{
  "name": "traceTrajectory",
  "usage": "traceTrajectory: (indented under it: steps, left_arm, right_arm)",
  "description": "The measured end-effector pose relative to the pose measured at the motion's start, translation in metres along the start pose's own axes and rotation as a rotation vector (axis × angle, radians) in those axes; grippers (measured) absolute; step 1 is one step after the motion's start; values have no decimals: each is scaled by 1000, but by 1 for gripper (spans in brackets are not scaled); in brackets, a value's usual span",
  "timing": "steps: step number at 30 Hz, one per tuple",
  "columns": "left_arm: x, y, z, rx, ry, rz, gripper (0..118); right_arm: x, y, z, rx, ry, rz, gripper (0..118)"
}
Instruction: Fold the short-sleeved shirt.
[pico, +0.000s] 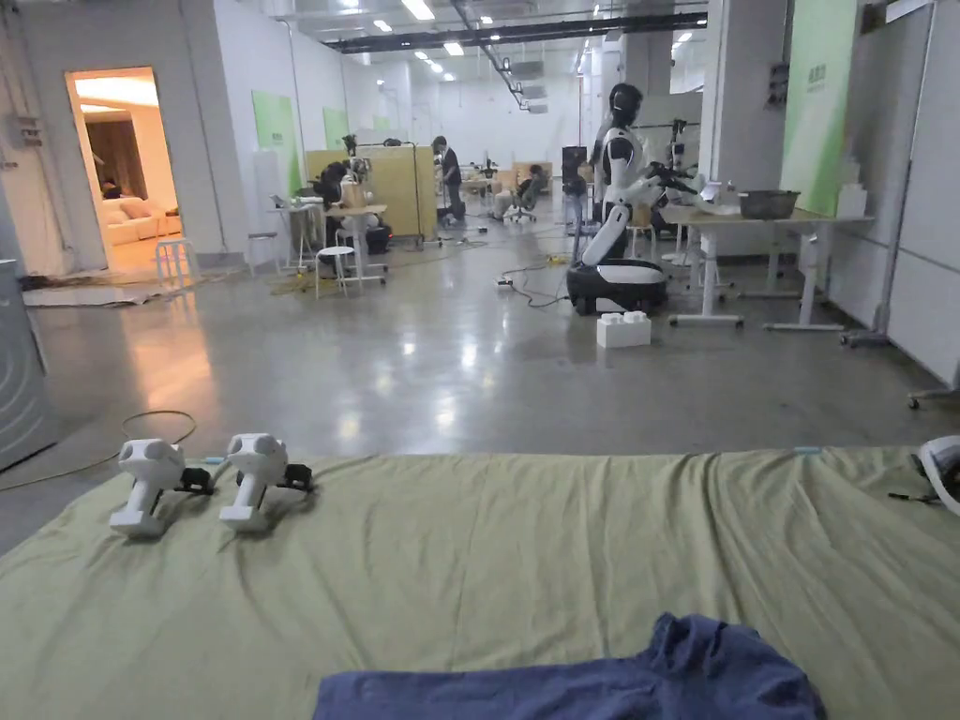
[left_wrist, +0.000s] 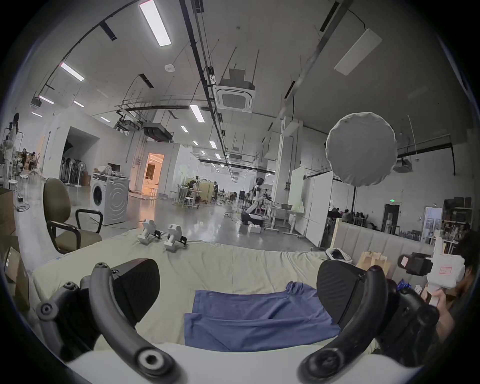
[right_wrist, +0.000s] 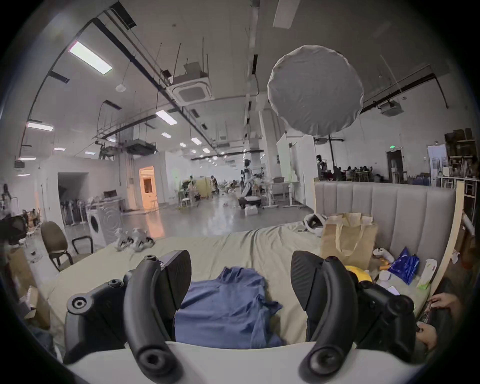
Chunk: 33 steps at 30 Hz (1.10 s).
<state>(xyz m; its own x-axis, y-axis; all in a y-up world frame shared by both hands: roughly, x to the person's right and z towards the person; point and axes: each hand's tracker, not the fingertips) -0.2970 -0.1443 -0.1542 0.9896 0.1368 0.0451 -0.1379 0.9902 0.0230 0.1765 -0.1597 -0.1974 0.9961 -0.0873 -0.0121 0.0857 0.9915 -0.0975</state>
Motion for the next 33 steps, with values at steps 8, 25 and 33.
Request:
traceTrajectory:
  steps: [8,25,33]
  left_arm:
    - [28,-3,9,-20,44,-45,2]
    - [-7,-49,-41,-266,88,-28,1]
    - [-81,-174,-147,-687,90,254,95]
  right_arm:
    - [-33,-13,9,-23,72,139,5]
    - [-35,-24,-7,-94,74,125,2]
    - [-19,-66,-27,-280,54,81,2]
